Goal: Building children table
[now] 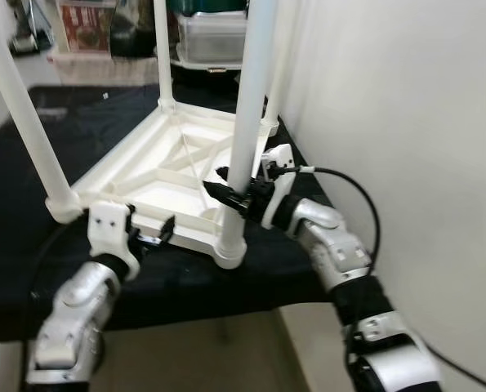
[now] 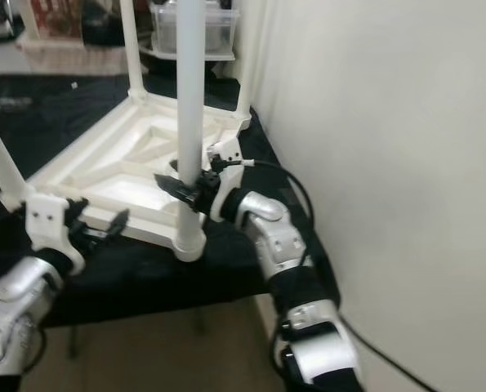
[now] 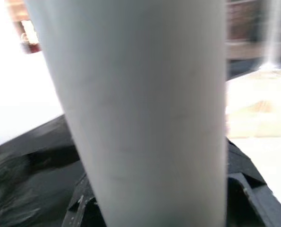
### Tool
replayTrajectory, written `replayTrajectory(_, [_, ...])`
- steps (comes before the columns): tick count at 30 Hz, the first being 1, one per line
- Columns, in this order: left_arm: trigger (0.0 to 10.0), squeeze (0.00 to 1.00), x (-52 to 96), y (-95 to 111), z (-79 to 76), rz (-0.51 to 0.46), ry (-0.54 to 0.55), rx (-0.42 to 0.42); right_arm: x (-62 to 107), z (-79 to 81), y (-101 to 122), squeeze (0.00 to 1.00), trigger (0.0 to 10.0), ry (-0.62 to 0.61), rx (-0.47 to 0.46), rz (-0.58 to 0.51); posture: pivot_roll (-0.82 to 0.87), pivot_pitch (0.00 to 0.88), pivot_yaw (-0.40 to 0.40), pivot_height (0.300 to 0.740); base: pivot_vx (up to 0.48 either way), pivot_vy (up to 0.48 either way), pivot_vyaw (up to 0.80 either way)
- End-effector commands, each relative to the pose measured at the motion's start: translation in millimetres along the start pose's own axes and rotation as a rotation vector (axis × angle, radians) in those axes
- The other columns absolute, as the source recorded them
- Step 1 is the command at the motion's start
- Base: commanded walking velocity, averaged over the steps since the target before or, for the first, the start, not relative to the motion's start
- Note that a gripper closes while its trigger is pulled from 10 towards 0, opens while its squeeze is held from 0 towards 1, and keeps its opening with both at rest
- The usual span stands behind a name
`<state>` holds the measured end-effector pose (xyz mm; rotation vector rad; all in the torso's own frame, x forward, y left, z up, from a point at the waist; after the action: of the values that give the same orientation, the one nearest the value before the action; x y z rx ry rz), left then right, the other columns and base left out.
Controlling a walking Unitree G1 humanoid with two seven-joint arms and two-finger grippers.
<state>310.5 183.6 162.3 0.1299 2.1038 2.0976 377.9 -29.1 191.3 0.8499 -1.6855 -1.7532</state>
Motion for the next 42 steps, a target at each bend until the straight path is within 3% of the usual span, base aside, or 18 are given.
replayTrajectory(1, [10.0,0.0,0.0,-1.5,-0.8,0.006,-0.002,-0.001,8.2,-14.3,-57.8,0.0,0.0,-0.201,0.001,0.242,0.13,0.0,-0.126,0.74,0.0,0.0,0.0])
replayTrajectory(3, [10.0,0.0,0.7,-1.4,-0.8,0.006,-0.002,-0.002,19.7,-42.7,-67.1,0.0,0.0,-0.496,-0.035,0.296,0.12,0.0,-0.124,0.74,0.0,0.0,0.0])
replayTrajectory(5, [10.0,0.0,1.7,-1.0,-1.2,0.008,-0.005,-0.001,82.8,-96.5,-70.3,0.0,0.0,-1.134,-0.062,0.315,0.12,0.0,-0.122,0.74,0.0,0.0,0.0])
replayTrajectory(9, [10.0,0.0,2.2,-0.7,-1.0,0.009,-0.007,-0.001,99.3,-97.9,-70.7,0.0,0.0,-1.221,-0.08,0.337,0.12,0.0,-0.114,0.74,0.0,0.0,0.0])
replayTrajectory(10, [10.0,0.0,2.3,-0.6,-1.1,0.009,-0.007,-0.001,90.8,-90.0,-71.0,0.0,6.6,-1.142,-0.106,0.334,0.11,0.0,-0.11,0.74,0.0,0.0,0.0])
replayTrajectory(13, [10.0,0.0,2.3,-0.6,-1.2,0.009,-0.008,-0.001,82.5,-82.4,-71.7,0.0,6.6,-1.071,-0.138,0.328,0.11,0.0,-0.11,0.74,0.0,0.0,0.0])
replayTrajectory(14, [10.0,0.0,2.1,-1.0,-1.3,0.011,-0.011,0.0,64.0,-76.4,-52.7,1.0,10.0,-0.912,-0.145,0.187,0.12,0.0,-0.11,0.74,0.0,0.0,0.0])
replayTrajectory(20, [10.0,0.0,1.0,-2.3,-0.3,0.015,-0.012,0.003,20.2,-54.5,5.2,0.76,10.0,-0.461,-0.038,-0.056,0.12,0.0,-0.112,0.74,0.0,0.0,0.0])
replayTrajectory(21, [10.0,0.0,0.7,-2.6,0.0,0.015,-0.011,0.004,15.0,-47.3,10.8,0.0,10.0,-0.341,-0.017,-0.056,0.12,0.0,-0.115,0.74,0.0,0.0,0.0])
replayTrajectory(25, [10.0,0.0,0.4,-2.7,0.2,0.015,-0.01,0.005,12.5,-41.6,14.1,0.0,10.0,-0.255,-0.003,-0.055,0.12,0.0,-0.115,0.74,0.0,0.0,0.0])
replayTrajectory(28, [10.0,0.0,0.0,-2.9,0.1,0.014,-0.009,0.007,14.5,-13.9,-1.0,0.0,7.7,0.033,0.073,0.015,0.13,0.0,-0.125,0.74,0.0,0.0,0.0])
replayTrajectory(29, [10.0,0.0,0.2,-2.9,0.0,0.013,-0.007,0.008,15.5,-4.2,-12.1,0.0,1.2,0.099,0.07,0.054,0.14,0.0,-0.129,0.74,0.0,0.0,0.0])
replayTrajectory(31, [10.0,0.0,0.2,-2.9,0.0,0.013,-0.007,0.008,15.5,-4.2,-12.1,0.0,1.2,0.099,0.07,0.054,0.14,0.0,-0.129,0.74,0.0,0.0,0.0])
replayTrajectory(32, [10.0,0.0,0.9,-2.9,0.2,0.013,-0.005,0.008,14.0,-2.5,-25.6,0.0,0.0,0.071,0.092,0.098,0.14,0.0,-0.131,0.74,0.0,0.0,0.0])
replayTrajectory(34, [10.0,0.0,2.6,-2.9,0.2,0.012,-0.002,0.008,21.0,-50.6,-54.1,0.0,0.0,-0.485,0.02,0.254,0.14,0.0,-0.132,0.74,0.0,0.0,0.0])
replayTrajectory(36, [10.0,0.0,2.6,-2.9,0.2,0.012,-0.002,0.008,21.0,-50.6,-54.1,0.0,0.0,-0.485,0.02,0.254,0.14,0.0,-0.132,0.74,0.0,0.0,0.0])
replayTrajectory(39, [10.0,0.0,4.0,-2.6,-0.8,0.013,-0.008,0.014,93.4,-103.0,-70.6,0.0,0.0,-1.242,-0.033,0.317,0.13,0.0,-0.125,0.74,0.0,0.0,0.0])
replayTrajectory(42, [10.0,0.0,4.0,-2.6,-1.3,0.014,-0.012,0.015,92.6,-91.7,-77.3,0.0,0.0,-1.219,-0.048,0.341,0.12,0.0,-0.114,0.74,0.0,0.0,0.0])
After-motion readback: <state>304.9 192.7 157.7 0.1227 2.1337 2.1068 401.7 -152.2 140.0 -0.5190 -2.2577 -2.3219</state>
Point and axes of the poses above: a point about 5 cm out from each wrist's last joint towards the gripper, its own x axis pointing back from the gripper into the wrist, its own y axis along the axis of the wrist's last joint, z = x × y, the point moved 3 cm from there along -x, pointing out of the wrist towards the gripper, and after that the axes turned 1 degree about -x, right-handed, at the moved point
